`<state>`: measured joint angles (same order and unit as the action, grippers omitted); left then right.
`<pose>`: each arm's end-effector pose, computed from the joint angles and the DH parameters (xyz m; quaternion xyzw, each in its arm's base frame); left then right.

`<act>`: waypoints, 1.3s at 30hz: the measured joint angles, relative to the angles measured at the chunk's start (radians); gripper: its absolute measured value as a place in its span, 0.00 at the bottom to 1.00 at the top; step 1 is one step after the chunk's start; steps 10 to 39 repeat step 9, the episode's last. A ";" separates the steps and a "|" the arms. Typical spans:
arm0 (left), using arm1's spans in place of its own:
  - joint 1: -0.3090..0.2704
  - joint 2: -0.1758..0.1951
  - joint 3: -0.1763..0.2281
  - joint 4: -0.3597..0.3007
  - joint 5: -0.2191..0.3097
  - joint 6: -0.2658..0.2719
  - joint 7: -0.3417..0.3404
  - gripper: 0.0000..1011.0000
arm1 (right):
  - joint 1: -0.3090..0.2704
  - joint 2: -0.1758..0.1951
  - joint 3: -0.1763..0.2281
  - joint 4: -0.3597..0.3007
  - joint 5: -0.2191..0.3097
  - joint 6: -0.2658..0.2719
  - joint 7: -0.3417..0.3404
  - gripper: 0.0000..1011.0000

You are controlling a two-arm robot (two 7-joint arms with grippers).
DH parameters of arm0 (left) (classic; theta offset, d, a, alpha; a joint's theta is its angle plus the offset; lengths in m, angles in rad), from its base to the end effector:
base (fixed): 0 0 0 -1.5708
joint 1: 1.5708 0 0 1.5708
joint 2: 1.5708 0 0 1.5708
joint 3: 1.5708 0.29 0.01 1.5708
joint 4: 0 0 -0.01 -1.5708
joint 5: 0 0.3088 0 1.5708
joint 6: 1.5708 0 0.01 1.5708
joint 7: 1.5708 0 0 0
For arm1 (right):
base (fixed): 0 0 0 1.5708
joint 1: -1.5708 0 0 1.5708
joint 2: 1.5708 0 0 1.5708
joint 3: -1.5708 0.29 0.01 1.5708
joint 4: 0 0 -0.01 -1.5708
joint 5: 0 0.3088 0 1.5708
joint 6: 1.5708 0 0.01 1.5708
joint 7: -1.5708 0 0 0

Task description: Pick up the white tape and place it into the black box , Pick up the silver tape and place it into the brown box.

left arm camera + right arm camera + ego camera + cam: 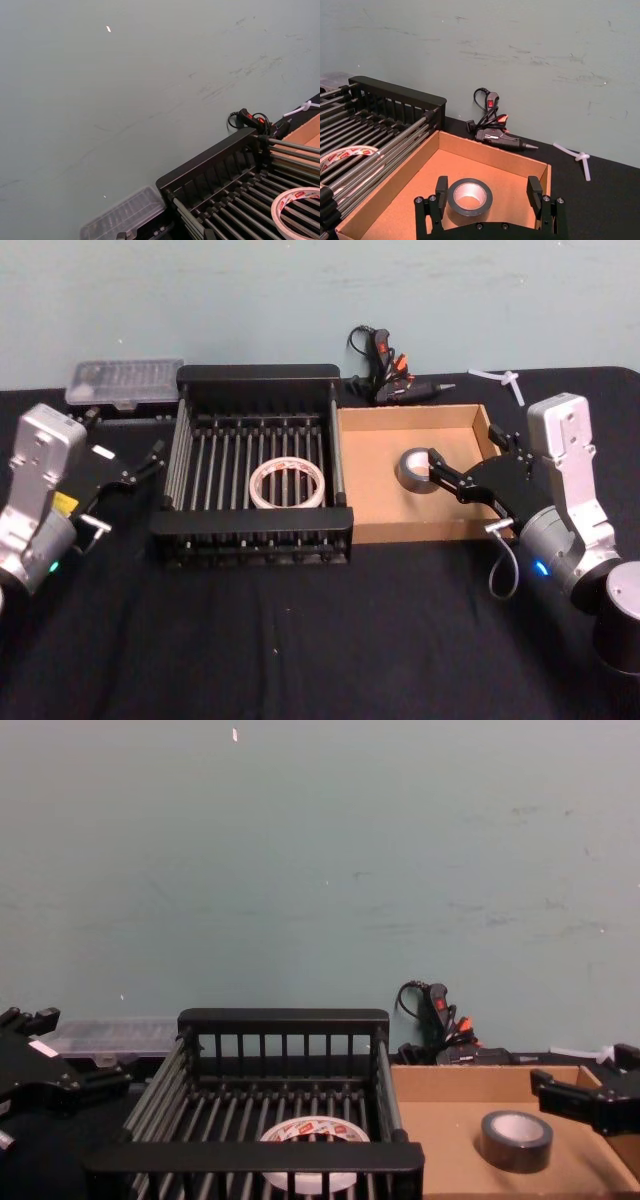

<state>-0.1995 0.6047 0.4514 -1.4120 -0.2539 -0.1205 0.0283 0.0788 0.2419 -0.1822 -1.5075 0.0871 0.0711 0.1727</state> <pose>0.3581 0.0827 -0.3023 0.1415 -0.1325 0.5799 0.7913 0.3467 -0.0192 -0.2994 -0.0929 -0.0230 -0.5786 0.8100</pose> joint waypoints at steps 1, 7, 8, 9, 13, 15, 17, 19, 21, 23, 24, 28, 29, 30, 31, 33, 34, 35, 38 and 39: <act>0.000 0.000 0.000 0.000 0.000 0.000 0.000 0.99 | 0.000 0.000 0.000 0.000 0.000 0.000 0.000 0.99; 0.000 0.000 0.000 0.000 0.000 0.000 0.000 0.99 | 0.000 0.000 0.000 0.000 0.001 0.000 0.000 0.99; 0.000 0.000 0.000 0.000 0.000 0.000 0.000 0.99 | 0.000 0.000 0.000 0.000 0.001 0.000 0.000 0.99; 0.000 0.000 0.000 0.000 0.000 0.000 0.000 0.99 | 0.000 0.000 0.000 0.000 0.001 0.000 0.000 0.99; 0.000 0.000 0.000 0.000 0.000 0.000 0.000 0.99 | 0.000 0.000 0.000 0.000 0.001 0.000 0.000 0.99; 0.000 0.000 0.000 0.000 0.000 0.000 0.000 0.99 | 0.000 0.000 0.000 0.000 0.001 0.000 0.000 0.99; 0.000 0.000 0.000 0.000 0.000 0.000 0.000 0.99 | 0.000 0.000 0.000 0.000 0.001 0.000 0.000 0.99; 0.000 0.000 0.000 0.000 0.000 0.000 0.000 0.99 | 0.000 0.000 0.000 0.000 0.001 0.000 0.000 0.99; 0.000 0.000 0.000 0.000 0.000 0.000 0.000 0.99 | 0.000 0.000 0.000 0.000 0.001 0.000 0.000 0.99; 0.000 0.000 0.000 0.000 0.000 0.000 0.000 0.99 | 0.000 0.000 0.000 0.000 0.001 0.000 0.000 0.99; 0.000 0.000 0.000 0.000 0.000 0.000 0.000 0.99 | 0.000 0.000 0.000 0.000 0.001 0.000 0.000 0.99; 0.000 0.000 0.000 0.000 0.000 0.000 0.000 0.99 | 0.000 0.000 0.000 0.000 0.001 0.000 0.000 0.99; 0.000 0.000 0.000 0.000 0.000 0.000 0.000 0.99 | 0.000 0.000 0.000 0.000 0.001 0.000 0.000 0.99; 0.000 0.000 0.000 0.000 0.000 0.000 0.000 0.99 | 0.000 0.000 0.000 0.000 0.001 0.000 0.000 0.99; 0.000 0.000 0.000 0.000 0.000 0.000 0.000 0.99 | 0.000 0.000 0.000 0.000 0.001 0.000 0.000 0.99; 0.000 0.000 0.000 0.000 0.000 0.000 0.000 0.99 | 0.000 0.000 0.000 0.000 0.001 0.000 0.000 0.99; 0.000 0.000 0.000 0.000 0.000 0.000 0.000 0.99 | 0.000 0.000 0.000 0.000 0.001 0.000 0.000 0.99; 0.000 0.000 0.000 0.000 0.000 0.000 0.000 0.99 | 0.000 0.000 0.000 0.000 0.001 0.000 0.000 0.99; 0.000 0.000 0.000 0.000 0.000 0.000 0.000 0.99 | 0.000 0.000 0.000 0.000 0.001 0.000 0.000 0.99; 0.000 0.000 0.000 0.000 0.000 0.000 0.000 0.99 | 0.000 0.000 0.000 0.000 0.001 0.000 0.000 0.99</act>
